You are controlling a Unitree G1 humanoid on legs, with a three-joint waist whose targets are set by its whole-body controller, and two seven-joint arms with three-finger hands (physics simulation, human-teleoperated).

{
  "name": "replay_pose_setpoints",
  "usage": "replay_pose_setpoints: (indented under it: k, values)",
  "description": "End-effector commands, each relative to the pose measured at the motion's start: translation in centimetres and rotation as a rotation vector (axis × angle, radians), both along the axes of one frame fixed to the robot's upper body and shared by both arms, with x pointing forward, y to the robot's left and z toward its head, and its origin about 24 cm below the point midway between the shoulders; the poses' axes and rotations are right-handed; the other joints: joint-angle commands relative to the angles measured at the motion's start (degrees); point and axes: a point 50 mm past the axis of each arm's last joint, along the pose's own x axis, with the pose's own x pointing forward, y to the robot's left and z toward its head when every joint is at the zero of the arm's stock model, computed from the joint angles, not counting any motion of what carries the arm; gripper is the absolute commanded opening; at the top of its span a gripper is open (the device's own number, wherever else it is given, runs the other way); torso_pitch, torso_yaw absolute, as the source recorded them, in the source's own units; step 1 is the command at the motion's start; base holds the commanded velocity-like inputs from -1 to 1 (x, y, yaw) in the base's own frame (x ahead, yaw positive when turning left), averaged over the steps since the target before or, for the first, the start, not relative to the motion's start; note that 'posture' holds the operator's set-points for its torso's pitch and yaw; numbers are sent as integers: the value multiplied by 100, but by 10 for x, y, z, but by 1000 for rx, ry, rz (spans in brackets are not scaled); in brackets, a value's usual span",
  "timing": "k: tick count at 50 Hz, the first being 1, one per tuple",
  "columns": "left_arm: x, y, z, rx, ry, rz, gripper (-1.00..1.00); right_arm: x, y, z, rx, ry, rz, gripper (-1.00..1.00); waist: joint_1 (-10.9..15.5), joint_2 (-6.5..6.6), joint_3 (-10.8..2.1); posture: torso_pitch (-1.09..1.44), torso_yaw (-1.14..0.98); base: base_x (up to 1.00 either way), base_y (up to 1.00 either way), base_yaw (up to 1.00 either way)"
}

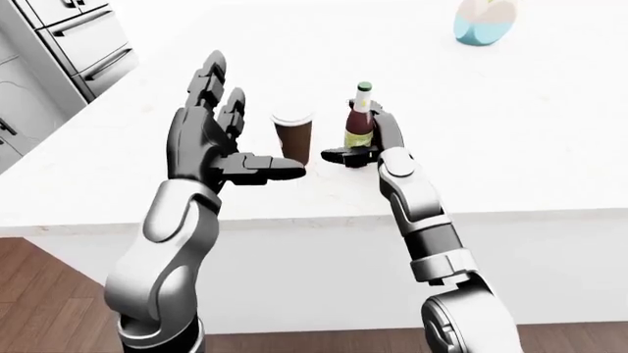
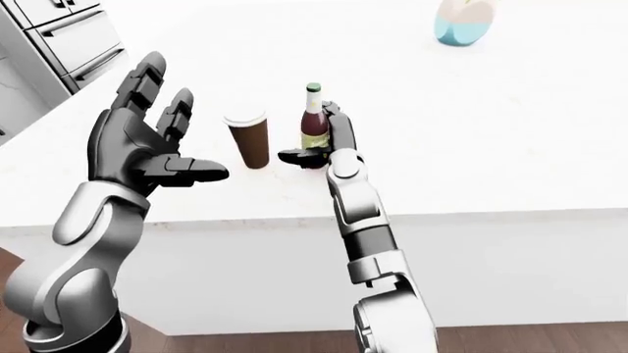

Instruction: Move the drinks to the dining counter.

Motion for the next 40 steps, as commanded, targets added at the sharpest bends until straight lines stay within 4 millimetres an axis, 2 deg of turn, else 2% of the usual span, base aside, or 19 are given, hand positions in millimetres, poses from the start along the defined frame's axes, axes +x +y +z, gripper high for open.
replay_pose_setpoints:
  k: [1,3,7,11,23,27,29,30,31,34,40]
  values:
    - [-5,0,14,-6,-82,0,100,0,3,29,9,-116,12,61,1,6,-161,0,0,0,0,0]
    - [-6,0,15,-5,-82,1,100,0,2,30,8,-118,11,61,1,6,-162,0,0,0,0,0]
    - [-6,1,15,-8,-85,2,100,-2,0,32,15,-121,11,73,1,5,-162,0,0,0,0,0]
    - [-7,2,15,-10,-88,4,100,-7,-2,37,25,-130,14,75,6,-2,-164,0,0,0,0,0]
    - [-14,6,24,-18,-107,11,100,-17,-30,53,78,-171,-26,100,13,-24,-151,0,0,0,0,0]
    - [-17,6,29,-18,-116,10,100,-23,-38,59,96,-186,-36,100,10,-28,-136,0,0,0,0,0]
    - [-21,6,32,-16,-122,10,100,-29,-42,62,105,-199,-36,100,9,-31,-133,0,0,0,0,0]
    - [-28,5,34,0,-128,8,100,-65,-54,78,107,-271,-29,100,10,-33,-130,0,0,0,0,0]
    - [-30,5,34,2,-129,8,100,-73,-55,82,109,-286,-24,100,12,-51,-155,0,0,0,0,0]
    - [-32,3,34,7,-130,4,100,-84,-56,88,108,-304,-23,100,67,-59,-70,0,0,0,0,0]
    - [-40,3,37,15,-137,-2,100,-100,-58,93,85,-322,-6,100,18,-65,-79,0,0,0,0,0]
